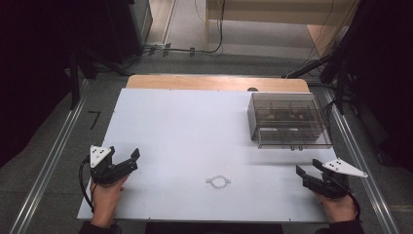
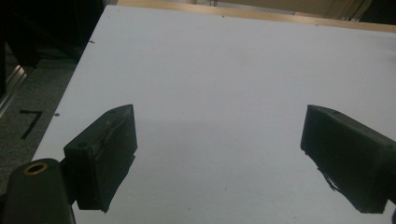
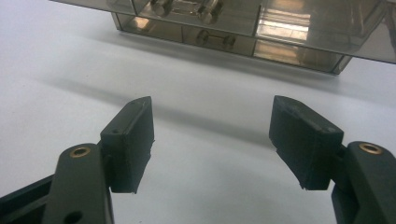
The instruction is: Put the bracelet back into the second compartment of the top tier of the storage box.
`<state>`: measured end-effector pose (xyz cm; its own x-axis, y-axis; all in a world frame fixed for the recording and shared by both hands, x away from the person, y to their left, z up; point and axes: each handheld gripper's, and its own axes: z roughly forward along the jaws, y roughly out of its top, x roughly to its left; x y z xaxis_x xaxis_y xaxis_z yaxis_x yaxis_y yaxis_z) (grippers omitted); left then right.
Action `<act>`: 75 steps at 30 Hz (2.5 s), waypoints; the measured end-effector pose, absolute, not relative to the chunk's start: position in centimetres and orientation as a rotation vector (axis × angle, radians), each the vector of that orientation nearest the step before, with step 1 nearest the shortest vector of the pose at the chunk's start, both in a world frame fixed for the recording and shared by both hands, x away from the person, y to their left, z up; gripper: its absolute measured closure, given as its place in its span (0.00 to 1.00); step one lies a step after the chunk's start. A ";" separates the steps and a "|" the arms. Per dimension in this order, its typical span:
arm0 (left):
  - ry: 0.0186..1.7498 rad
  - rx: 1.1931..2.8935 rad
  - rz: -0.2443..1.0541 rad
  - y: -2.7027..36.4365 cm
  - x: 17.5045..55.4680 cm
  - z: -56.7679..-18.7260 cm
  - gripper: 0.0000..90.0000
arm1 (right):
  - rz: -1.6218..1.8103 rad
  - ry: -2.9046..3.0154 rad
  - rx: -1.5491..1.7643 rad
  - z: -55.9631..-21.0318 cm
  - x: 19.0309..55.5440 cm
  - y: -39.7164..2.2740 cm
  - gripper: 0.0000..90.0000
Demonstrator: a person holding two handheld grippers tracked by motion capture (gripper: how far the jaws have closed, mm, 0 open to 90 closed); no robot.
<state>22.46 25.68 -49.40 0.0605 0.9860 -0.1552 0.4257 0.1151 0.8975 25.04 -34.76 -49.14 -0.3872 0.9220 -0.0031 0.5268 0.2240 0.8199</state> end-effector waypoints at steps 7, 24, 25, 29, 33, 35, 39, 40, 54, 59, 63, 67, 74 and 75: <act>1.510 1.448 0.803 25.7 22.5 -49.4 0.12 | 1.040 2.026 1.314 -49.2 25.1 -34.3 0.32; 1.512 1.450 0.807 25.7 22.5 -49.4 0.12 | 1.036 2.070 1.275 -49.3 25.4 -33.1 0.32; 1.513 1.449 0.806 25.7 22.5 -49.4 0.12 | 1.037 2.071 1.272 -49.3 25.4 -33.0 0.32; 1.513 1.448 0.806 25.7 22.5 -49.4 0.12 | 1.033 2.079 1.265 -49.3 25.4 -32.7 0.32; 1.514 1.449 0.807 25.7 22.5 -49.4 0.12 | 1.030 2.090 1.256 -49.3 25.4 -32.4 0.32; 1.515 1.449 0.807 25.8 22.5 -49.4 0.12 | 1.032 2.096 1.247 -49.4 25.5 -32.2 0.32; 1.517 1.448 0.805 25.7 22.5 -49.4 0.12 | 1.028 2.104 1.244 -49.4 25.5 -31.9 0.32; 1.517 1.449 0.806 25.8 22.5 -49.4 0.12 | 1.029 2.108 1.240 -49.4 25.5 -31.9 0.32; 1.517 1.449 0.805 25.8 22.5 -49.4 0.12 | 1.017 2.150 1.193 -49.5 25.7 -30.5 0.32; 1.517 1.449 0.805 25.8 22.6 -49.5 0.12 | 1.016 2.159 1.183 -49.5 25.8 -30.0 0.32; 1.518 1.447 0.805 25.8 22.6 -49.4 0.12 | 1.011 2.173 1.168 -49.6 25.8 -29.7 0.32; 1.516 1.452 0.805 25.8 22.6 -49.5 0.12 | 1.012 2.182 1.161 -49.6 25.9 -29.3 0.32; 1.517 1.451 0.803 25.8 22.6 -49.4 0.12 | 1.015 2.212 1.132 -49.7 26.0 -28.2 0.32; 1.517 1.451 0.803 25.8 22.6 -49.4 0.12 | 1.015 2.215 1.126 -49.7 26.0 -28.1 0.32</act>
<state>22.56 25.80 -49.45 0.0518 0.9871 -0.1513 0.4298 0.1147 0.8956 25.99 -28.09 -49.72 -0.5633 0.8238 -0.0635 0.4900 0.3950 0.7771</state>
